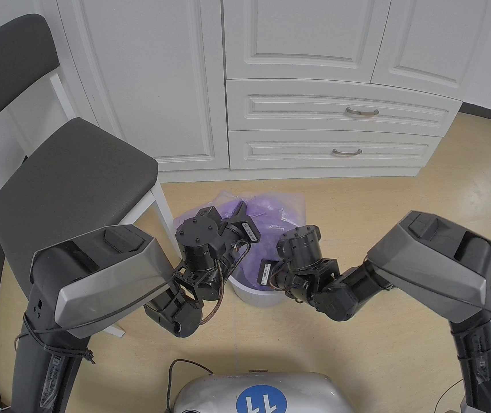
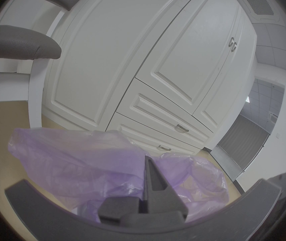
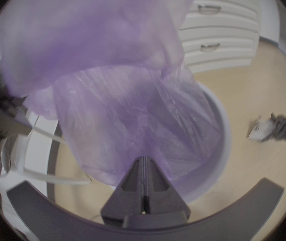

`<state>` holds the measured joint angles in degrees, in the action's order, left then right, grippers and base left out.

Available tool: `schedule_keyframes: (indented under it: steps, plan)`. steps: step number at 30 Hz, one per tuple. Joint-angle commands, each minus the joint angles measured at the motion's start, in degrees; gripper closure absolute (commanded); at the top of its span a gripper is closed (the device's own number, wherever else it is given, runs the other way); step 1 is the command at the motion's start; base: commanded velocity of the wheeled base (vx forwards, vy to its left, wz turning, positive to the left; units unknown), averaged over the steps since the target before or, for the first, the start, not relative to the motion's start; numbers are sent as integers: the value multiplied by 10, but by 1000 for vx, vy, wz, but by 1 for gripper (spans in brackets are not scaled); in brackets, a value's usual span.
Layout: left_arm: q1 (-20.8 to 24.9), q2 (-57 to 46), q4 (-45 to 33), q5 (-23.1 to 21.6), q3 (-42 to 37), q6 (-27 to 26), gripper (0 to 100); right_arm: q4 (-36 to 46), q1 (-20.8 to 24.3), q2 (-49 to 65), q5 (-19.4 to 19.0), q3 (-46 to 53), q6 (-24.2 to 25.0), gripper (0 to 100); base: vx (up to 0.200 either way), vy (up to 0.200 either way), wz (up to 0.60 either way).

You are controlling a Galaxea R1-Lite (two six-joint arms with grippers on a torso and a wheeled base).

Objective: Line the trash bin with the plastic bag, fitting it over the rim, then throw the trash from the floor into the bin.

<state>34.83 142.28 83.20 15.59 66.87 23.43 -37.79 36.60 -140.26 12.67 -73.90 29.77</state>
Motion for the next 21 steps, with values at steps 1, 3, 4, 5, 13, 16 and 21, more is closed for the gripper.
schedule_keyframes:
  steps: [1,3,4,5,13,16,21]
  plan:
    - [2,4,0,1,4,1,100,1,7,-87,3,-92,78,100,0,0,0]
    - [2,4,1,1,4,1,100,1,7,-94,4,-119,113,100,0,0,0]
    - [2,5,1,1,4,1,100,0,6,-95,4,-122,121,100,0,0,0]
    - [2,5,1,1,4,1,100,-4,6,-95,4,-123,128,100,0,0,0]
    - [5,12,10,0,4,0,100,-34,1,-75,1,-62,72,100,0,0,0]
    - [6,16,12,-2,3,1,100,-42,-6,-40,-6,-8,15,100,0,0,0]
    - [12,27,23,-4,3,1,100,-55,-16,43,-39,76,-45,100,0,0,0]
